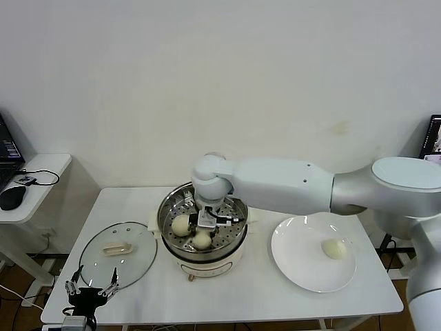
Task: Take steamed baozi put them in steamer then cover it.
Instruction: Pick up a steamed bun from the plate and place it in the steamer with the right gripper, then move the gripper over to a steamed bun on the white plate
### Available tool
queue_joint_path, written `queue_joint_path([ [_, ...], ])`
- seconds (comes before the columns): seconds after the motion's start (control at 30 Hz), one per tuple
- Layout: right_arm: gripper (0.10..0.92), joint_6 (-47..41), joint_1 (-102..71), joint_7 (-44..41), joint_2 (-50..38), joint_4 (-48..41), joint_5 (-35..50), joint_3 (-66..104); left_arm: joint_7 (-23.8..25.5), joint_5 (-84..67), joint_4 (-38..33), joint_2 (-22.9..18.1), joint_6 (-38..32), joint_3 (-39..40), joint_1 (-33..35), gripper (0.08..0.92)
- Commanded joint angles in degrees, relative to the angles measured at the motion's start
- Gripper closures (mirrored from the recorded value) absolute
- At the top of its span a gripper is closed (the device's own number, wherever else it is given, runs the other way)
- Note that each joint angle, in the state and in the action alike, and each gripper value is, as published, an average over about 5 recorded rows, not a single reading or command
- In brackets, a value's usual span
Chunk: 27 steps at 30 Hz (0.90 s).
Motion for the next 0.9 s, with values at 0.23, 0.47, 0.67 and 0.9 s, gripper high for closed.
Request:
queue_joint_path([
  [0.23, 0.487, -0.19, -0.10, 0.60, 0.67, 1.41, -0.80, -0.29, -0.02, 0.09, 0.23, -0.24, -0.03, 0.33, 0.02, 0.177],
  [0.47, 0.314, -1.98, 0.97, 1.58, -0.01, 1.72, -0.09, 2.04, 0.14, 0.10, 0.32, -0.14, -0.06, 0.32, 0.10, 0.177],
  [0.67, 0.210, -6.86, 5.66, 1.17, -3.67, 2.65, 5.78, 7.12, 0.30, 0.14, 0.18, 0.07, 0.03, 0.83, -0.01, 0.177],
  [0.9, 0.203, -23.77, 12.14, 0.03, -15.99, 4.84, 25.78, 8.45, 0.49, -0.15, -0.12, 0.60, 0.00, 2.06, -0.23, 0.177],
])
